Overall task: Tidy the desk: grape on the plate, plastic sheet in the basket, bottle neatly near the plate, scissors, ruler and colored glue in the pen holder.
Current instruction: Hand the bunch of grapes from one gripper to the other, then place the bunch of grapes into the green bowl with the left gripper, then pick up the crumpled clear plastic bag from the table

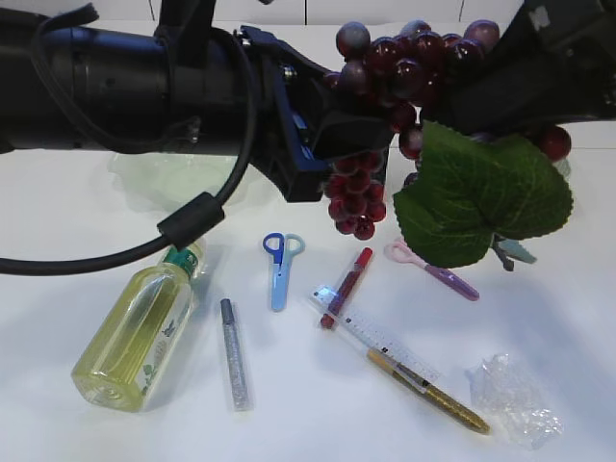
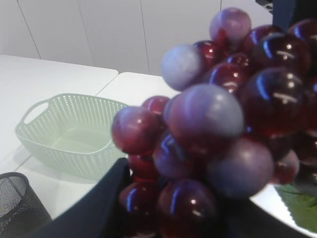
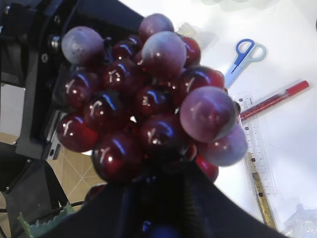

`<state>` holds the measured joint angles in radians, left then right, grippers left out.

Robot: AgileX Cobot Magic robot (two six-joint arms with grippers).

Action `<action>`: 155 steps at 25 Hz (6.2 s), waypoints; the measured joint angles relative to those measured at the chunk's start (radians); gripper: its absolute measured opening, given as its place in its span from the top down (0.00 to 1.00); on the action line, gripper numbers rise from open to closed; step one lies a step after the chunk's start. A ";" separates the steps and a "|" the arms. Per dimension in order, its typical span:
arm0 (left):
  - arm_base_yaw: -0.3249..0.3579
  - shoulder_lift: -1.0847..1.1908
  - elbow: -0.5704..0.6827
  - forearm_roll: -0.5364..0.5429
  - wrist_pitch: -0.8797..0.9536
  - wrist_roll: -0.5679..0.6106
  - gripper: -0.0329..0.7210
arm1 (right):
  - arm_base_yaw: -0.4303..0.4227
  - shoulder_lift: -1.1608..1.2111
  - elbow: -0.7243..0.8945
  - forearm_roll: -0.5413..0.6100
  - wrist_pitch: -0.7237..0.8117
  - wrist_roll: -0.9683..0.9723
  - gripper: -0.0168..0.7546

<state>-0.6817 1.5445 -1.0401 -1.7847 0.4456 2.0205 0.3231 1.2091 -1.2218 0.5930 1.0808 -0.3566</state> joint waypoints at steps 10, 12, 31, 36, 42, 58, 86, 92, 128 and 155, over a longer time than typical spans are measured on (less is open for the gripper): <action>0.000 0.000 0.000 0.000 0.004 0.002 0.70 | 0.000 0.000 0.000 0.004 0.011 0.000 0.72; 0.000 0.000 0.000 0.000 0.004 0.002 0.70 | 0.000 0.000 0.000 0.001 0.021 0.000 0.72; 0.000 0.001 0.000 0.000 0.010 0.002 0.72 | 0.000 0.000 0.000 -0.130 0.106 -0.001 0.47; 0.000 0.001 0.000 0.000 0.005 0.004 0.72 | 0.000 0.000 0.000 -0.179 0.129 -0.002 0.36; 0.000 0.001 0.000 0.000 -0.012 0.004 0.73 | 0.000 0.000 0.000 -0.192 0.133 -0.002 0.34; 0.000 0.001 0.000 0.000 -0.135 0.004 0.73 | 0.000 0.000 0.000 -0.611 0.137 0.224 0.34; 0.421 0.141 -0.262 -0.022 -0.338 -0.109 0.73 | 0.000 0.000 0.000 -0.626 0.139 0.235 0.34; 0.432 0.321 -0.404 -0.022 -0.338 -0.109 0.73 | 0.000 0.000 0.000 -0.630 0.141 0.235 0.34; 0.511 0.615 -0.503 -0.026 -0.326 -0.110 0.30 | -0.076 0.144 0.000 -0.702 0.142 0.235 0.36; 0.484 0.519 -0.504 -0.055 -0.861 0.017 0.30 | -0.076 0.144 0.000 -0.702 0.140 0.235 0.36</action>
<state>-0.1982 2.0631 -1.5437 -1.8393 -0.4150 2.0373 0.2469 1.3531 -1.2223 -0.1086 1.2212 -0.1217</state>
